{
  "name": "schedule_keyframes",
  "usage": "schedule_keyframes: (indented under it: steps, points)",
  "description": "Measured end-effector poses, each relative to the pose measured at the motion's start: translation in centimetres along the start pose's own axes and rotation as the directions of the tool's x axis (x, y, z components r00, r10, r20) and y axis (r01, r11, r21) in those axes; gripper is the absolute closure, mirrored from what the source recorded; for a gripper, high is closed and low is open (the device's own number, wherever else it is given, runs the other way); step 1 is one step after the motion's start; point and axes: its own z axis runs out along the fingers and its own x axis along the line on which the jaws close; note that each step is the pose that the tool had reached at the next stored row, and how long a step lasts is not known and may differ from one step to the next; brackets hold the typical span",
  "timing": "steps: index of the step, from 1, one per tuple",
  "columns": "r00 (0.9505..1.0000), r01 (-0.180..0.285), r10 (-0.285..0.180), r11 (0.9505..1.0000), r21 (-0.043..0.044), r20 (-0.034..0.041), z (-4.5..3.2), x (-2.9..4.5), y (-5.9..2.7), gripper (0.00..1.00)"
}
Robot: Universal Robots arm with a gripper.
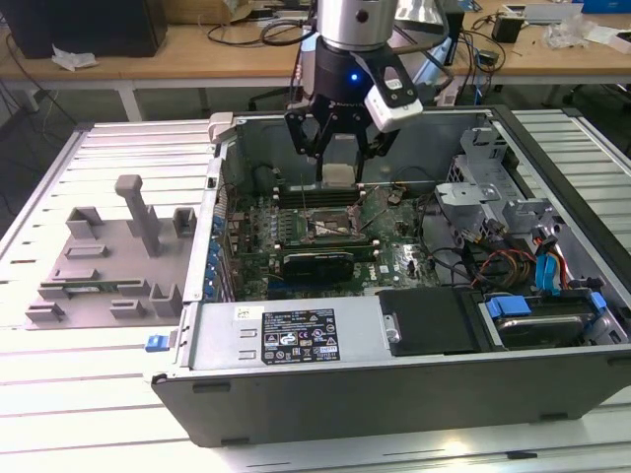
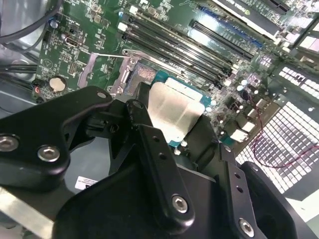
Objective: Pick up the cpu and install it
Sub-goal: 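Pick up the cpu and move it towards the insertion slot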
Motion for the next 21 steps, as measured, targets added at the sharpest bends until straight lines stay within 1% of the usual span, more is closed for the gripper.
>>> schedule_keyframes:
  steps: [1, 3, 4, 6, 7, 8, 9, 10, 11, 18, 19, 20, 21]
  points:
    - [1.0, 0.003, -0.003, 1.0, 0.0019, 0.0005, 0.2, 0.02, 0.09, 0.45]
    - [1.0, 0.003, -0.003, 1.0, 0.0024, 0.004, 0.38, 0.03, 0.14, 0.45]
    - [1.0, 0.003, -0.003, 1.0, 0.0023, 0.0092, 0.53, 0.06, 0.17, 0.45]
    - [0.9999, 0.003, -0.003, 1.0, 0.0022, 0.0169, 0.71, 0.12, 0.18, 0.45]
    - [0.9997, 0.003, -0.003, 1.0, 0.002, 0.0224, 0.85, 0.19, 0.18, 0.45]
    - [0.9996, 0.003, -0.003, 1.0, 0.0018, 0.0265, 1.0, 0.25, 0.18, 0.45]
    - [0.9996, 0.003, -0.003, 1.0, 0.0017, 0.0291, 1.1, 0.31, 0.19, 0.45]
    - [0.9994, 0.003, -0.003, 1.0, 0.0017, 0.0345, 1.33, 0.43, 0.24, 0.45]
    - [0.9993, 0.003, -0.003, 1.0, 0.0015, 0.0383, 1.62, 0.54, 0.35, 0.45]
    - [0.9991, 0.003, -0.003, 1.0, 0.0013, 0.0415, 2.8, 0.71, 1.95, 0.45]
    - [0.9991, 0.003, -0.003, 1.0, 0.0013, 0.0424, 3.1, 0.77, 2.36, 0.45]
    - [0.9991, 0.003, -0.003, 1.0, 0.0014, 0.0435, 3.31, 0.85, 2.58, 0.45]
    - [0.999, 0.003, -0.003, 1.0, 0.0011, 0.0448, 3.48, 0.94, 2.63, 0.45]
